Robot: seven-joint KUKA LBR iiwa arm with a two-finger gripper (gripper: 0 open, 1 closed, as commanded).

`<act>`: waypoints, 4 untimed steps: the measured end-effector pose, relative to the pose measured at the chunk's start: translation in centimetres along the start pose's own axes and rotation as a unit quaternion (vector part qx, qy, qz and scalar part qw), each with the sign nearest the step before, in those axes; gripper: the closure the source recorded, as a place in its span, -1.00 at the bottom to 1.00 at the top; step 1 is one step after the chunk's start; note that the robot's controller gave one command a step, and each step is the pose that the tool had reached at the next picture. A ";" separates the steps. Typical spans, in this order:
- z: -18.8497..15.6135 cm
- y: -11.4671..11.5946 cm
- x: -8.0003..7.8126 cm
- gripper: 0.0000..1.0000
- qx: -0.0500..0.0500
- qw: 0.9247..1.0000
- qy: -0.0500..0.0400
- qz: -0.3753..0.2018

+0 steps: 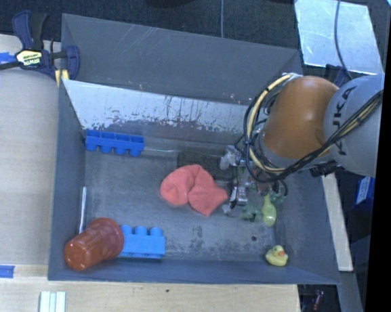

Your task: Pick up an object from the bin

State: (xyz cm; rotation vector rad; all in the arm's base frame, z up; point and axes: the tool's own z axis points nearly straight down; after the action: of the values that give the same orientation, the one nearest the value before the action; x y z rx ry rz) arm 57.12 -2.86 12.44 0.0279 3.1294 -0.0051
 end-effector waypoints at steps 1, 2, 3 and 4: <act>3.7 3.3 1.1 -1.00 -0.001 1.000 -0.001 0.007; 4.9 4.2 -5.1 1.00 0.000 1.000 -0.003 0.005; 4.9 4.2 -5.1 1.00 0.000 1.000 -0.002 0.005; 0.0 3.9 -4.0 1.00 0.001 0.999 0.000 -0.046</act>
Offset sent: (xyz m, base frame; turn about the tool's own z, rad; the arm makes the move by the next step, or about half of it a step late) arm 0.0486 0.0404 -0.0541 0.0126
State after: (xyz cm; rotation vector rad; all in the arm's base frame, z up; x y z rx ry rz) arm 61.21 0.97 12.51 -0.1176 3.1273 -0.0095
